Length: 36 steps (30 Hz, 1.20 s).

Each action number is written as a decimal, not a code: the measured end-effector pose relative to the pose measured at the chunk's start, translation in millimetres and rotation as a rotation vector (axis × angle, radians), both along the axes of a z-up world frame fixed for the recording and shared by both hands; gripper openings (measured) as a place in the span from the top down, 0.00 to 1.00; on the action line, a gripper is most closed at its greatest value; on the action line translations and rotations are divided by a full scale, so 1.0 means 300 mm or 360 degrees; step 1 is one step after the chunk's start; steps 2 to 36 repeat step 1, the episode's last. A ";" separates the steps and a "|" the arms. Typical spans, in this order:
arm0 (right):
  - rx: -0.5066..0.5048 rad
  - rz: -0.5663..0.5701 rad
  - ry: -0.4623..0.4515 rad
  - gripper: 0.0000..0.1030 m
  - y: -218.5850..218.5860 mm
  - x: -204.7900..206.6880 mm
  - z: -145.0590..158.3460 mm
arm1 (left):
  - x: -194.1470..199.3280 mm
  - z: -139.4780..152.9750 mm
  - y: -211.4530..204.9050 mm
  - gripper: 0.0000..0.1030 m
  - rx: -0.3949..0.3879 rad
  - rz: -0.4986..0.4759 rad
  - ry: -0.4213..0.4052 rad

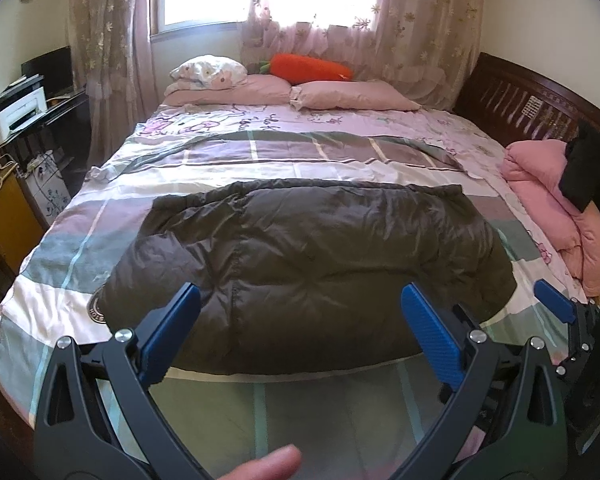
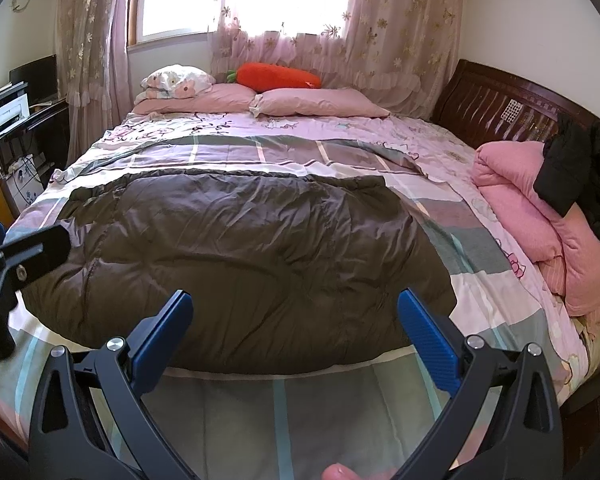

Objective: Fold large clothes

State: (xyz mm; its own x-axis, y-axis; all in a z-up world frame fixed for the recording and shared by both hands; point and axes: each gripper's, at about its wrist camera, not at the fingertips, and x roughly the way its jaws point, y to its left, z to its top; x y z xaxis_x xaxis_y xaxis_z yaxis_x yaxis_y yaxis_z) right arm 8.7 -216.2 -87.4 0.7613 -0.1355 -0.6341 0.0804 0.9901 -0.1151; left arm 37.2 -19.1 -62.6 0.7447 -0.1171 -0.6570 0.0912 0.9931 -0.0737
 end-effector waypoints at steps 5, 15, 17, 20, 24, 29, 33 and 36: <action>0.0003 -0.0004 0.0009 0.01 -0.012 0.012 0.001 | 0.014 0.008 0.012 0.02 0.0005 0.0013 0.0021; 0.0003 -0.0004 0.0009 0.01 -0.012 0.012 0.001 | 0.014 0.008 0.012 0.02 0.0005 0.0013 0.0021; 0.0003 -0.0004 0.0009 0.01 -0.012 0.012 0.001 | 0.014 0.008 0.012 0.02 0.0005 0.0013 0.0021; 0.0003 -0.0004 0.0009 0.01 -0.012 0.012 0.001 | 0.014 0.008 0.012 0.02 0.0005 0.0013 0.0021; 0.0003 -0.0004 0.0009 0.01 -0.012 0.012 0.001 | 0.014 0.008 0.012 0.02 0.0005 0.0013 0.0021; 0.0003 -0.0004 0.0009 0.01 -0.012 0.012 0.001 | 0.014 0.008 0.012 0.02 0.0005 0.0013 0.0021; 0.0003 -0.0004 0.0009 0.01 -0.012 0.012 0.001 | 0.014 0.008 0.012 0.02 0.0005 0.0013 0.0021; 0.0003 -0.0004 0.0009 0.01 -0.012 0.012 0.001 | 0.014 0.008 0.012 0.02 0.0005 0.0013 0.0021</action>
